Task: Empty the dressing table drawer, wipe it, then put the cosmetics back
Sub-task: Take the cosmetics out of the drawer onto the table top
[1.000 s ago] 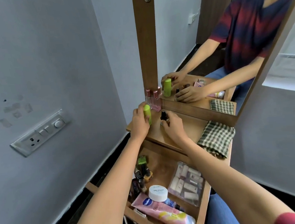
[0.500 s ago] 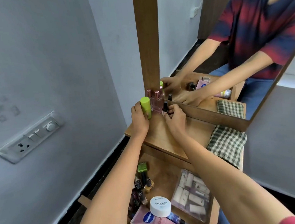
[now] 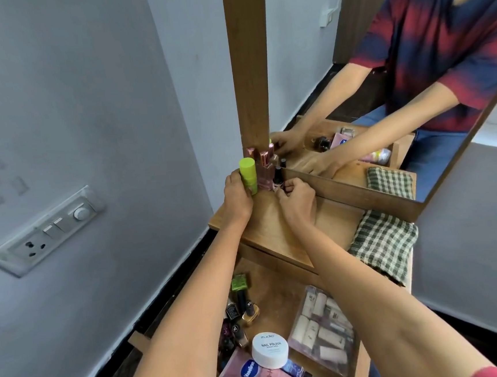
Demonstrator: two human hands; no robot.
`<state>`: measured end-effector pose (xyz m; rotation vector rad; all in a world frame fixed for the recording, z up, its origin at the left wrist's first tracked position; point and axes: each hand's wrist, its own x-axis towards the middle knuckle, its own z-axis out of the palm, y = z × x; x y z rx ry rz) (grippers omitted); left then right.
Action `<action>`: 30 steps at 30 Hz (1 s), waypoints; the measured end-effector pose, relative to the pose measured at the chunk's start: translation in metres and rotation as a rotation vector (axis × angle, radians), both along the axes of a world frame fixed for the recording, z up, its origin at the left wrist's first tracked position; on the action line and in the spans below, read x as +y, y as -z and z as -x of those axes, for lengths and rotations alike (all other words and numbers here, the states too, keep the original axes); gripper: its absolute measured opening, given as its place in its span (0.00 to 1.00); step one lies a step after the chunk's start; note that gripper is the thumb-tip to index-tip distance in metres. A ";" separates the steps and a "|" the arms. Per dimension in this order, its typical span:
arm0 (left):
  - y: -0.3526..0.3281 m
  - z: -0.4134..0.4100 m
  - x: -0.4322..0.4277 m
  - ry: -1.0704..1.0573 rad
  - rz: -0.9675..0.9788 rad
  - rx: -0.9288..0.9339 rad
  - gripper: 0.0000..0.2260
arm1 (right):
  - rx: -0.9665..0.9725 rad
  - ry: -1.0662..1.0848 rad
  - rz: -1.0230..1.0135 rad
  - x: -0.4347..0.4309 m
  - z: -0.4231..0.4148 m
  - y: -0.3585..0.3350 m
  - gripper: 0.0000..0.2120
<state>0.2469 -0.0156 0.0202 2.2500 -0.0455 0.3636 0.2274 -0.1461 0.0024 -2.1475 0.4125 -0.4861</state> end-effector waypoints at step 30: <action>0.016 0.223 0.094 0.308 -0.259 0.507 0.16 | 0.245 -0.812 0.234 0.040 0.190 0.043 0.27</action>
